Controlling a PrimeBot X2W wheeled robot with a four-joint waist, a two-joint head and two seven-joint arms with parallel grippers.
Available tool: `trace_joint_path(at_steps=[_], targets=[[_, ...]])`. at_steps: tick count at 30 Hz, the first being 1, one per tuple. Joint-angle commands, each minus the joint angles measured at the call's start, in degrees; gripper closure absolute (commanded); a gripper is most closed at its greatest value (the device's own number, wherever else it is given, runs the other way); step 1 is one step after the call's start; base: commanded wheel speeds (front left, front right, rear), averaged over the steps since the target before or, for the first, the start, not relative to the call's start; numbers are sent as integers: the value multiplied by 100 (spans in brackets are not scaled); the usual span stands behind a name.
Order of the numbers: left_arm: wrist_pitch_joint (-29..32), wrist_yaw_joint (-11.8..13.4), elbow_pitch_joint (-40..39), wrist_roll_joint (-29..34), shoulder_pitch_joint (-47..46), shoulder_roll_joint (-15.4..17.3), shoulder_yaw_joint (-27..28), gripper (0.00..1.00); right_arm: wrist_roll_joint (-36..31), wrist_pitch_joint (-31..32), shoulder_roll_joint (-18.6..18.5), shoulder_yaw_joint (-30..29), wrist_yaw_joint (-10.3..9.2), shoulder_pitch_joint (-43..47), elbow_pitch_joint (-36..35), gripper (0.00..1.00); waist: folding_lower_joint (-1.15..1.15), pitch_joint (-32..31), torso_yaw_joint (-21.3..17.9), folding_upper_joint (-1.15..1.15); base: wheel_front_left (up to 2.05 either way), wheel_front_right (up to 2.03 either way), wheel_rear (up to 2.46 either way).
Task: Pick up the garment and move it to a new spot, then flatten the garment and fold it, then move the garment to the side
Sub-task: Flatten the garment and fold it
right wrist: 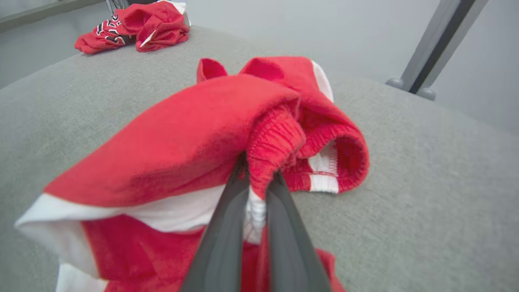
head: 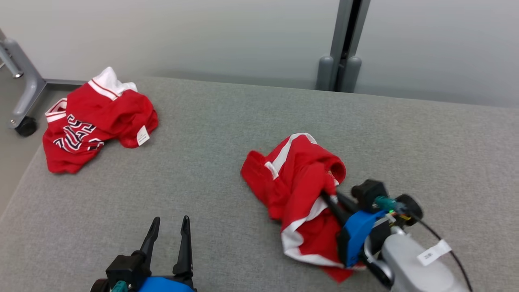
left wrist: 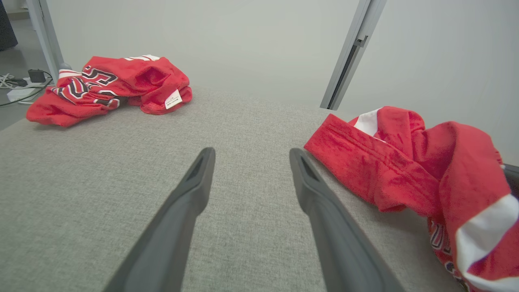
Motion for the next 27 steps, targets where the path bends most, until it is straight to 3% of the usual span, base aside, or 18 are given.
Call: trace_joint_path(at_steps=[1, 7, 14, 20, 27], targets=[[-11, 24, -20, -9, 66, 14, -2, 0, -99, -91, -136, -124, -1, -106, -88, 100, 0, -60, -80, 0, 0, 0, 0], [-17, 37, -28, -31, 165, 28, -33, 0, -471, -66, -581, -662, -1, -224, -691, 100, 0, -180, -304, 0, 0, 0, 0], [11, 23, -62, -36, 162, 22, -143, 0, -809, 536, -971, -835, -1, -270, -1671, 100, 0, -217, -372, 0, 0, 0, 0], [30, -34, -65, -37, -20, 16, -216, 0, -645, 914, -776, -50, -1, -478, -2082, 100, 0, -71, -158, 0, 0, 0, 0], [16, -26, -40, -54, -146, -13, -255, 0, -185, 1026, -360, 1169, -1, -824, -1459, 100, 0, 63, 166, 0, 0, 0, 0]])
